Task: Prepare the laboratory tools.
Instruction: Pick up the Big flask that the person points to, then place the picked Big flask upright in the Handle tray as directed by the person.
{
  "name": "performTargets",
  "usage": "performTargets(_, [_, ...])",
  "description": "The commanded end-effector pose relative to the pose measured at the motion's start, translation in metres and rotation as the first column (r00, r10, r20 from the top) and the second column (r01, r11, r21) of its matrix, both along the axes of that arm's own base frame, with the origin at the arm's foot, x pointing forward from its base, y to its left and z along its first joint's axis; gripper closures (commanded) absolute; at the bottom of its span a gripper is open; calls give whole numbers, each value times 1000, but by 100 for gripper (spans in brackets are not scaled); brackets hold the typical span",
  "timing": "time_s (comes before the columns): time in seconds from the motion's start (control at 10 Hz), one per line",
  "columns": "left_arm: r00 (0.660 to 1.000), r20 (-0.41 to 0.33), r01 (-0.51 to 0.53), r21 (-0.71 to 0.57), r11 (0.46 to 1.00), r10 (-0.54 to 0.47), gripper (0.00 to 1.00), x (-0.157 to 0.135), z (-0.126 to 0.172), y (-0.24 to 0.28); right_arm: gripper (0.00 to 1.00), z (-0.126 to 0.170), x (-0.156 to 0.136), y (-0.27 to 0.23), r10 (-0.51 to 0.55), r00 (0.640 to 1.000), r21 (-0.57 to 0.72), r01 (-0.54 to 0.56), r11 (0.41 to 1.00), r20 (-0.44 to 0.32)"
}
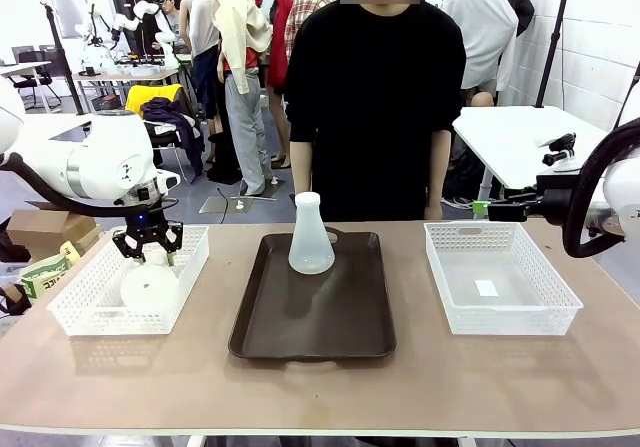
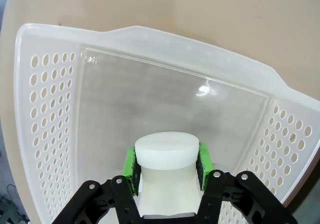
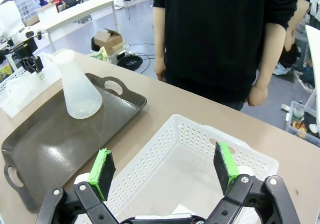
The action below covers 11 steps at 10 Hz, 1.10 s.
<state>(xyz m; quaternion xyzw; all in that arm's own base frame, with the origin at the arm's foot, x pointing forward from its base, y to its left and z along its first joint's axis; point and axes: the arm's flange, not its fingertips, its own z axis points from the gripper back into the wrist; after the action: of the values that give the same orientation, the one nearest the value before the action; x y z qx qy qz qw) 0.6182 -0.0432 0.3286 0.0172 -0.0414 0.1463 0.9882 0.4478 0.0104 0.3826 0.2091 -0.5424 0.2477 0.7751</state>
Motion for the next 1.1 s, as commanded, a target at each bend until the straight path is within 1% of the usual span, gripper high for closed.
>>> performTargets(0.0, [1000, 7, 2, -1, 1000, -2, 100, 1, 0, -1, 0, -1, -1, 1, -4, 1000, 5, 4, 1000, -7])
performTargets(1.0, [1000, 7, 2, -1, 1000, -2, 100, 1, 0, -1, 0, -1, -1, 1, -4, 1000, 5, 4, 1000, -7])
